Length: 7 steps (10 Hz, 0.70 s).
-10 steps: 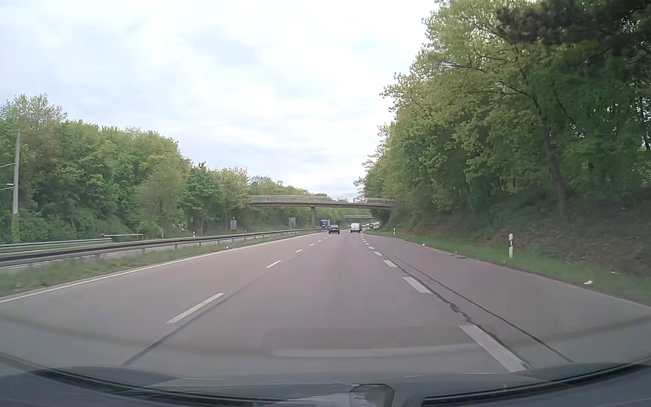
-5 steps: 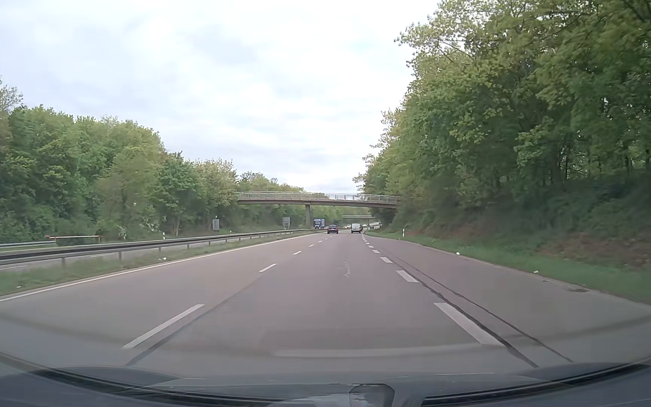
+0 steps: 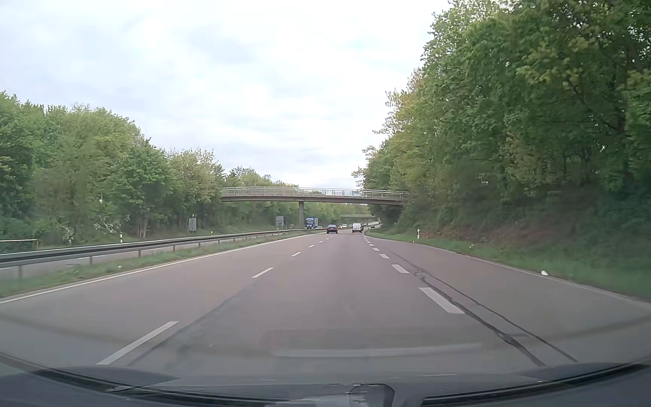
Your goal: Follow the waypoints while adhering to traffic rules and regulations
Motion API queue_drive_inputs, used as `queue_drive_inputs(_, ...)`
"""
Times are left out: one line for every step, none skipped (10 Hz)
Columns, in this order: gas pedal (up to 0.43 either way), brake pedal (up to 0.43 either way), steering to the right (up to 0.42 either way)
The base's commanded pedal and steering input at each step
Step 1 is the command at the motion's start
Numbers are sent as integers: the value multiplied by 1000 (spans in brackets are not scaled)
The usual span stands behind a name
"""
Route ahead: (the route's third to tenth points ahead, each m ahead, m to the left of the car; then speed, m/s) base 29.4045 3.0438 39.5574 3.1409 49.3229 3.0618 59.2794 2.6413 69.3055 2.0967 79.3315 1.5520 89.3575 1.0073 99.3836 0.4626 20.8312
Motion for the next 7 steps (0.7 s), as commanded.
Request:
queue_drive_inputs(110,0,2)
queue_drive_inputs(110,0,3)
queue_drive_inputs(110,0,2)
queue_drive_inputs(110,0,2)
queue_drive_inputs(110,0,2)
queue_drive_inputs(110,0,3)
queue_drive_inputs(110,0,3)
